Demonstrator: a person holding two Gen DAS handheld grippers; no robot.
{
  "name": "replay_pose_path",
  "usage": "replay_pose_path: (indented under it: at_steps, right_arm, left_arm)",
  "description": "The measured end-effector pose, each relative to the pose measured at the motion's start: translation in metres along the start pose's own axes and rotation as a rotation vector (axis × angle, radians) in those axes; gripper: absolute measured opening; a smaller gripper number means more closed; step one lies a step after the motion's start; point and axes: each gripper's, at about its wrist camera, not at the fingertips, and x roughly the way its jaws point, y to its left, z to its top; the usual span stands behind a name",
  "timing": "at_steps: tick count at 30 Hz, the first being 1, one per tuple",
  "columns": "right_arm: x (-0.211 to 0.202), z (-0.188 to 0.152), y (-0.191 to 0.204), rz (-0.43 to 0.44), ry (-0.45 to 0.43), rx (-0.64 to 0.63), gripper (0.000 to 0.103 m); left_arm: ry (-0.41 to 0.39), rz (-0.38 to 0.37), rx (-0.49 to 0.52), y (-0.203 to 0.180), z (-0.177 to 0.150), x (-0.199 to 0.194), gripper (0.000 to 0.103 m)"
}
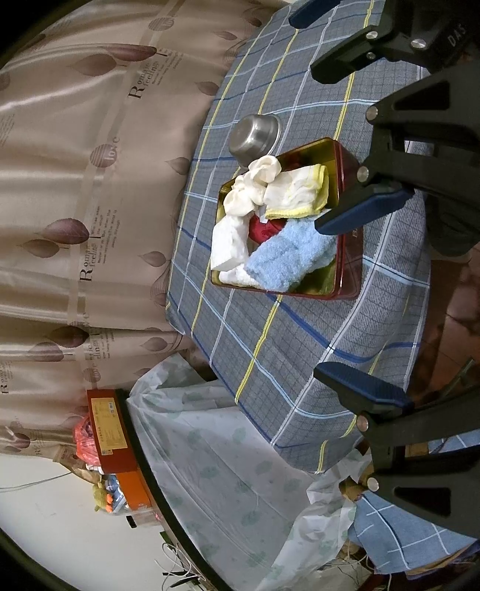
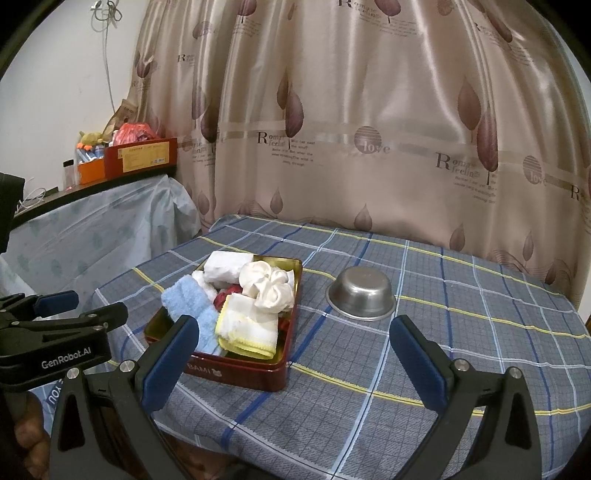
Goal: Organize soft objects
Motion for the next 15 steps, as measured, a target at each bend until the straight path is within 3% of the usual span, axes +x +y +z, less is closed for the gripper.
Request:
replay_pose_path:
  at_steps: [15]
  right_arm:
    - [0.0012, -0.0048, 0.002, 0.004, 0.005, -0.007, 0.103]
  left_arm:
    - [0.005, 0.002, -0.004, 0.0031, -0.0029, -0.0004, 0.073]
